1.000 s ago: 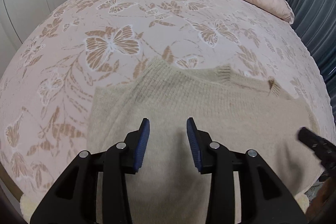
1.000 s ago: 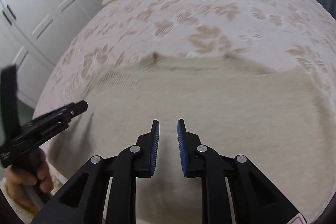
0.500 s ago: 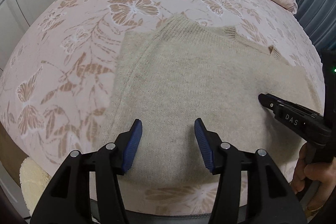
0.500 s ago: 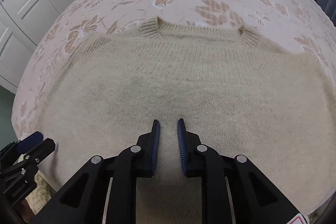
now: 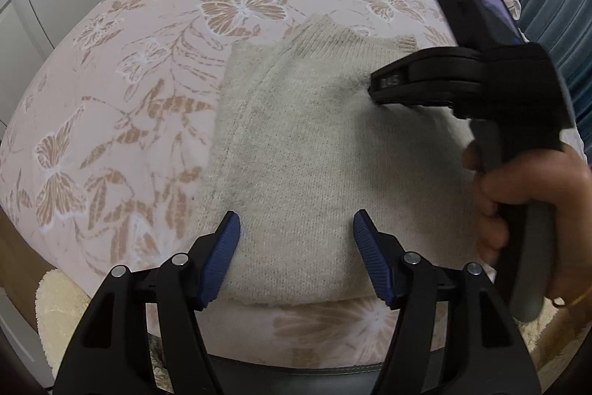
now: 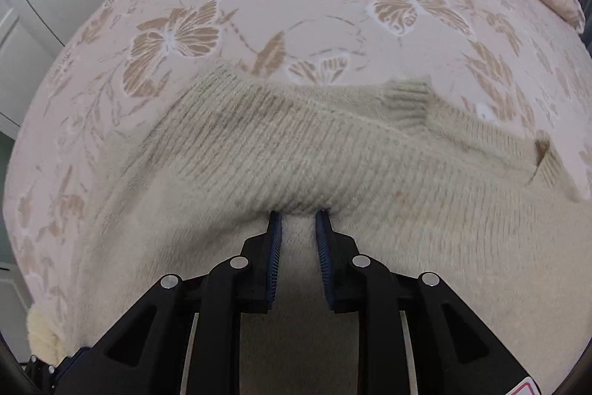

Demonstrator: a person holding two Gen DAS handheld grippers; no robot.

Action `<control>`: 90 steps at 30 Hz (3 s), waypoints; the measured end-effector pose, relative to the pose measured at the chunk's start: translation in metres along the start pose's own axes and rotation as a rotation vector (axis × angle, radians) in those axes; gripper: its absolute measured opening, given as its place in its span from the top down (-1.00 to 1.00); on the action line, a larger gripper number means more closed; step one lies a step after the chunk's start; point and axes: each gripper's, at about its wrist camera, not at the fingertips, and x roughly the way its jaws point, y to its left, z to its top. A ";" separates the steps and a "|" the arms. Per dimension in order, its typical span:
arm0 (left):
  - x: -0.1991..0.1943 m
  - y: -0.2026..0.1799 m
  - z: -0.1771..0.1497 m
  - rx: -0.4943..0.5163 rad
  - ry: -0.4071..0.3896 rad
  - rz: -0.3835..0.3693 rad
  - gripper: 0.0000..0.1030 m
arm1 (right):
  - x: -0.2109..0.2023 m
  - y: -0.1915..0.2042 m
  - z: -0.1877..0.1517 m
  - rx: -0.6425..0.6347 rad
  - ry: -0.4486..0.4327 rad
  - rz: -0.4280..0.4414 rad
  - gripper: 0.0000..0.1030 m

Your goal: Fold small clothes

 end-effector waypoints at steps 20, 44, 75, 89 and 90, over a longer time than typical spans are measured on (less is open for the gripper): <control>-0.023 0.002 -0.026 -0.090 -0.046 -0.052 -0.42 | -0.130 -0.281 -0.253 0.624 -0.157 -0.115 0.84; -0.031 -0.022 -0.034 -0.066 -0.043 0.034 -0.55 | -0.169 -0.218 -0.196 0.421 -0.321 -0.091 0.30; 0.019 0.070 -0.027 -0.615 0.045 -0.272 -0.80 | -0.047 -0.088 -0.086 0.198 -0.016 -0.044 0.13; -0.082 -0.036 0.053 -0.240 -0.193 -0.465 0.61 | -0.100 -0.142 -0.125 0.350 -0.180 0.187 0.10; -0.095 -0.057 0.058 -0.179 -0.218 -0.477 0.61 | -0.109 -0.154 -0.135 0.374 -0.203 0.194 0.10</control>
